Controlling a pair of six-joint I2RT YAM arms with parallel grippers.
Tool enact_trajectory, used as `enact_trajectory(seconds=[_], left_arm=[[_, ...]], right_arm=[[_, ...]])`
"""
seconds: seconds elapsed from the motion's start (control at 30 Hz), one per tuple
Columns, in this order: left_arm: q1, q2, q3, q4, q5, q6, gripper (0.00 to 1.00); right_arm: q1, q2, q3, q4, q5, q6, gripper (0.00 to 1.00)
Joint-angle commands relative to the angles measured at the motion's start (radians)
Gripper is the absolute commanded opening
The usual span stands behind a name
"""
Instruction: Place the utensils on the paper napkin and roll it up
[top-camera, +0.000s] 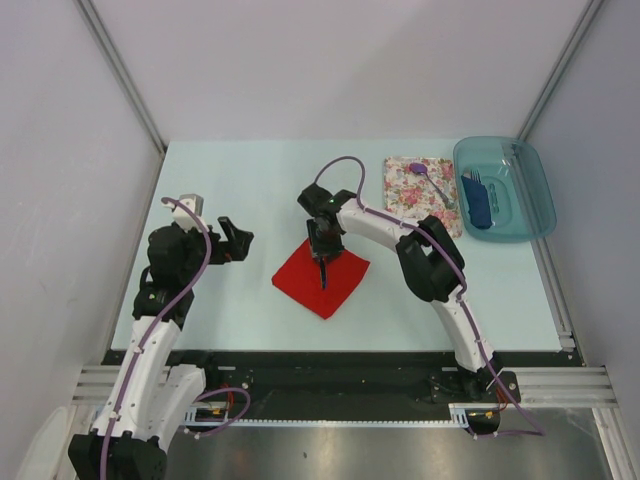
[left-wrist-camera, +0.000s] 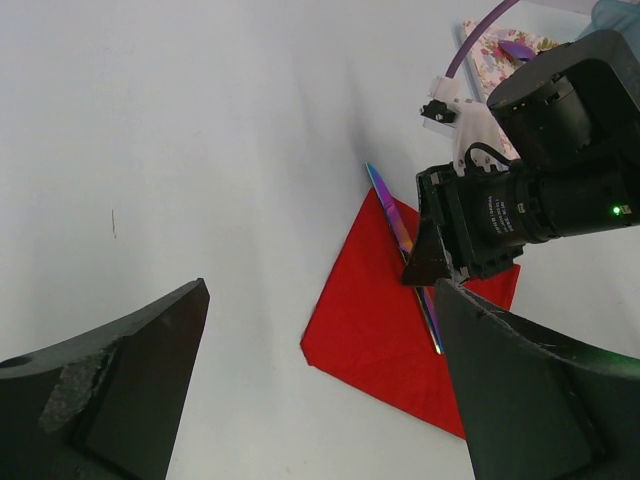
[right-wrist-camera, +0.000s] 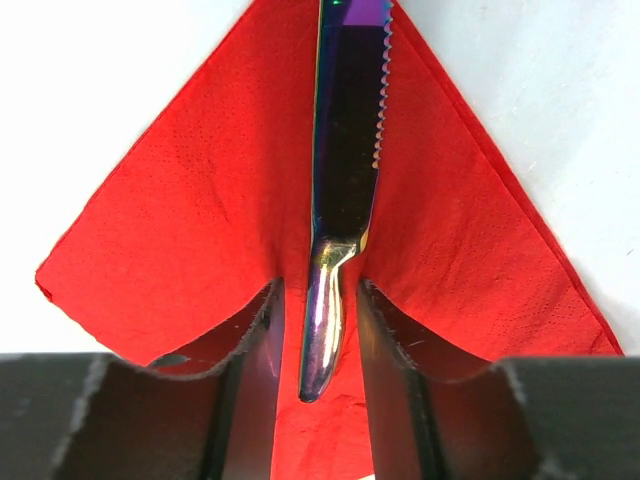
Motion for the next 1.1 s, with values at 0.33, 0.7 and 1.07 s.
enact_trajectory(seconds=[0.33,0.7,1.07], left_arm=[[0.006,-0.039,0.076,-0.044,-0.004,0.029,1.0],[0.006,-0.055,0.072,-0.049,0.071,0.046,1.0],[0.007,-0.024,0.067,-0.054,0.108,0.06,1.0]], right_arm=[[-0.168,-0.268,0.111,0.024,-0.063,-0.386,0.62],[-0.653,-0.147,0.297,-0.085,-0.314,-0.767,0.95],[-0.741,0.077,0.396,0.036,-0.233,-0.841,0.86]])
